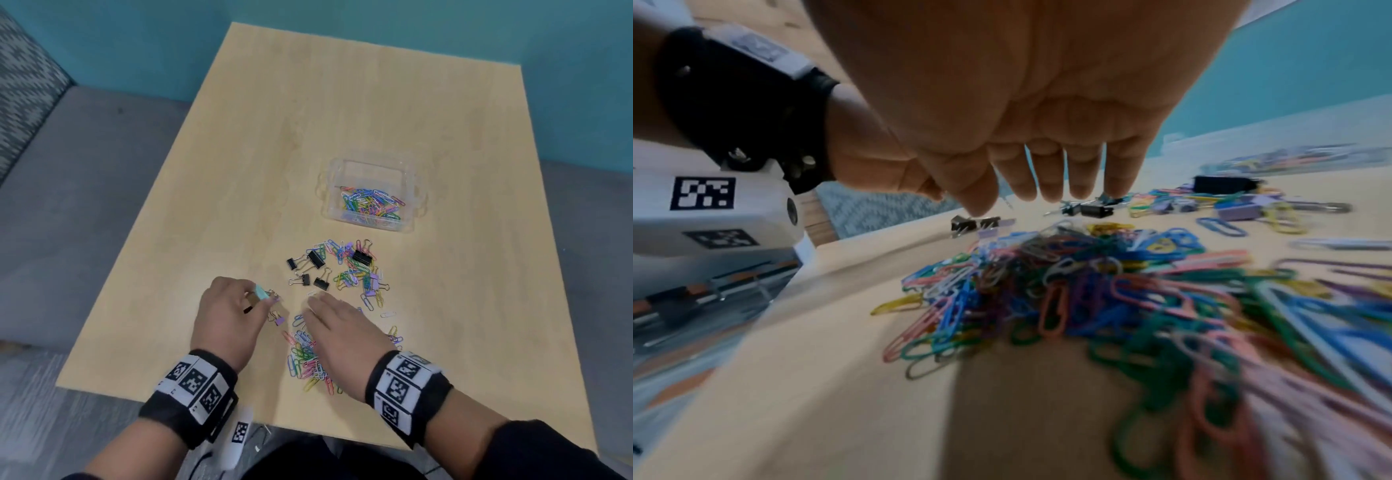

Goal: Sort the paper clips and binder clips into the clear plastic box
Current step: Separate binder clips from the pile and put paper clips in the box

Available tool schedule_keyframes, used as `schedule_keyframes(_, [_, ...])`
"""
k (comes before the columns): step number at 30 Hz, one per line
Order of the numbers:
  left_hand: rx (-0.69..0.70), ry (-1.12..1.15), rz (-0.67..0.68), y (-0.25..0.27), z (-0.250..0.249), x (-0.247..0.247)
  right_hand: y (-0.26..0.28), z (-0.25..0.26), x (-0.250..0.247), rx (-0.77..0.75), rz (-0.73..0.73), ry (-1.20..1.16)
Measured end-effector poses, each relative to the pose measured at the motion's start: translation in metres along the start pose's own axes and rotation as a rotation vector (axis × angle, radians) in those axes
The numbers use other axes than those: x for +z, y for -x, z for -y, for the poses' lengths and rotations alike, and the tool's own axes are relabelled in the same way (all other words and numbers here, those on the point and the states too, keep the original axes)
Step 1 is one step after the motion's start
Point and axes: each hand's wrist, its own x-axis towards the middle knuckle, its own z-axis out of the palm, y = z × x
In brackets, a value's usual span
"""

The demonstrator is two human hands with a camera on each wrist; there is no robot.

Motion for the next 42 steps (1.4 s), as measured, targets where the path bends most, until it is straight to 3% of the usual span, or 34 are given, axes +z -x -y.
schedule_keyframes(6, [0.091,-0.224,0.010,-0.004,0.018,0.004,-0.014,0.011,0.004,0.013,0.125,0.073])
schedule_keyframes(9, [0.101,-0.266,0.013,-0.001,0.020,0.004,0.005,0.011,0.013,-0.026,0.140,0.112])
schedule_keyframes(12, [0.216,-0.298,0.018,0.008,0.014,0.005,0.024,0.006,0.012,-0.037,0.102,0.126])
schedule_keyframes(16, [0.465,-0.356,0.158,0.028,-0.003,0.016,0.039,-0.010,0.002,0.092,0.006,0.106])
schedule_keyframes(20, [0.627,-0.389,0.345,0.033,-0.027,0.044,0.043,-0.027,0.002,0.237,-0.036,0.092])
schedule_keyframes(23, [0.661,-0.437,0.440,0.023,-0.042,0.063,0.047,-0.029,0.008,0.249,-0.004,0.083])
schedule_keyframes(28, [0.741,-0.620,0.477,0.001,-0.059,0.085,0.055,-0.024,0.006,0.157,-0.004,0.029])
schedule_keyframes(33, [0.719,-0.683,0.493,-0.003,-0.054,0.097,0.061,-0.041,0.003,0.254,-0.088,0.011])
schedule_keyframes(42, [0.689,-0.585,0.396,0.015,-0.039,0.088,0.064,-0.045,0.005,0.300,-0.022,0.064])
